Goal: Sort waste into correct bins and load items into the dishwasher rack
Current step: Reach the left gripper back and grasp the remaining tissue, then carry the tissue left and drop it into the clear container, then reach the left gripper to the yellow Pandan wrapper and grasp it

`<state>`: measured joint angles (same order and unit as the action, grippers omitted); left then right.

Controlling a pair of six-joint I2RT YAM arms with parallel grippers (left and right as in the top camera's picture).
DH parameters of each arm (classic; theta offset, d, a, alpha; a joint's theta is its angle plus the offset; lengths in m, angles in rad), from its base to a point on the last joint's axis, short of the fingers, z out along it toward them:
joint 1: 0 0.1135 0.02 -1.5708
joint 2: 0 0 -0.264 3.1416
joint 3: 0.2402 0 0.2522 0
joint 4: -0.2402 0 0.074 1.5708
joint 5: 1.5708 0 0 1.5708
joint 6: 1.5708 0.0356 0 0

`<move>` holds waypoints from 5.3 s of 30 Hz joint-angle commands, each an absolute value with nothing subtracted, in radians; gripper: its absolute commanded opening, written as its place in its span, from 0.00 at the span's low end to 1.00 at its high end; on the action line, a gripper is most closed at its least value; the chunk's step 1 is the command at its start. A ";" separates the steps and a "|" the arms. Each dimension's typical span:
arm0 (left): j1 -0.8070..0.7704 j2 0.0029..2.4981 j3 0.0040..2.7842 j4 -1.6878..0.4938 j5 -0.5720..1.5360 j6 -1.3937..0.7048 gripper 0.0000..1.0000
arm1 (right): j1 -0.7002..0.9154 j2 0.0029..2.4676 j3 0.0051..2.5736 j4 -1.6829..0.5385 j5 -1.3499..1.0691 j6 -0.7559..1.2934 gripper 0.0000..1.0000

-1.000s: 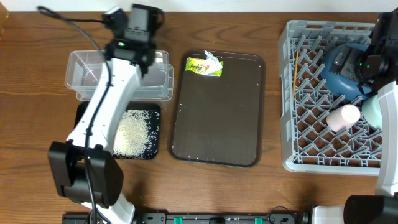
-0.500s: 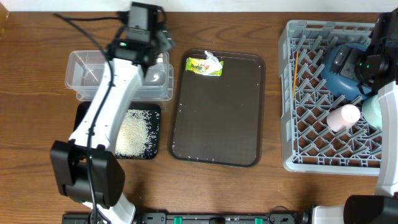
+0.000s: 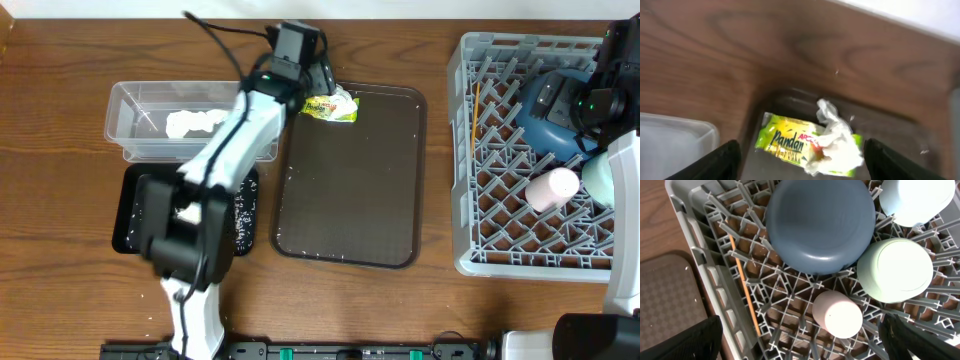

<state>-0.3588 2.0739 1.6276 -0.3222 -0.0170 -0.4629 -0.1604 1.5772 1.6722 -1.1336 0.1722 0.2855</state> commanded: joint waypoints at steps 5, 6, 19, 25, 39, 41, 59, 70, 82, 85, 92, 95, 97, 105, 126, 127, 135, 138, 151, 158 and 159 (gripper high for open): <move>-0.413 2.186 1.638 -0.214 0.060 -0.248 0.80 | -0.165 1.578 1.673 -1.135 0.175 0.299 0.99; -0.419 2.194 1.638 -0.205 0.059 -0.237 0.80 | -0.165 1.578 1.673 -1.135 0.175 0.299 0.99; -0.435 2.249 1.638 -0.193 0.035 -0.233 0.80 | -0.165 1.578 1.673 -1.135 0.175 0.299 0.99; -0.436 2.249 1.638 -0.219 0.045 -0.233 0.74 | -0.165 1.578 1.673 -1.135 0.175 0.299 0.99; -0.436 2.247 1.638 -0.253 0.046 -0.233 0.14 | -0.165 1.578 1.673 -1.137 0.175 0.299 0.99; -0.437 2.237 1.638 -0.257 0.046 -0.242 0.06 | -0.165 1.578 1.673 -1.137 0.175 0.299 0.99; -0.389 1.815 1.638 -0.368 -0.161 -0.263 0.06 | -0.165 1.578 1.673 -1.137 0.175 0.299 0.99; -0.200 1.798 1.602 -0.509 -0.286 -0.407 0.07 | -0.165 1.578 1.673 -1.138 0.175 0.299 0.99; -0.068 1.798 1.560 -0.605 -0.273 -0.608 0.70 | -0.165 1.578 1.673 -1.137 0.175 0.299 0.99; -0.072 1.798 1.560 -0.604 -0.212 -0.608 0.76 | -0.165 1.578 1.673 -1.137 0.175 0.299 0.99; -0.087 1.799 1.560 -0.572 0.162 -0.608 0.80 | -0.165 1.578 1.673 -1.137 0.175 0.299 0.99; -0.126 1.808 1.560 -0.530 0.202 -0.607 0.81 | -0.165 1.578 1.673 -1.137 0.175 0.299 0.99; -0.162 1.818 1.560 -0.506 0.202 -0.603 0.84 | -0.165 1.578 1.673 -1.138 0.175 0.299 0.99; -0.329 1.868 1.561 -0.486 0.220 -0.483 0.85 | -0.165 1.578 1.673 -1.138 0.175 0.299 0.99; -0.401 2.093 1.563 -0.209 0.115 -1.192 0.92 | -0.165 1.578 1.673 -1.137 0.175 0.299 0.99; -0.402 2.093 1.563 -0.205 0.094 -1.192 0.91 | -0.165 1.578 1.673 -1.137 0.175 0.299 0.99; -0.419 2.098 1.563 -0.183 -0.119 -1.229 0.91 | -0.165 1.578 1.673 -1.138 0.175 0.299 0.99; -0.418 2.114 1.563 -0.122 -0.136 -1.224 0.90 | -0.165 1.578 1.673 -1.138 0.175 0.299 0.99; -0.425 2.217 1.563 -0.012 -0.136 -1.161 0.06 | -0.165 1.578 1.673 -1.137 0.175 0.299 0.99; -0.425 2.253 1.563 0.045 -0.144 -1.161 0.06 | -0.165 1.578 1.673 -1.137 0.175 0.299 0.99; -0.425 2.254 1.563 0.045 -0.152 -1.161 0.06 | -0.165 1.578 1.673 -1.137 0.175 0.299 0.99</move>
<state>-0.4221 2.2311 1.5612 0.0391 -0.1146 -1.1732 -0.1604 1.5772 1.6722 -1.1366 0.1726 0.2852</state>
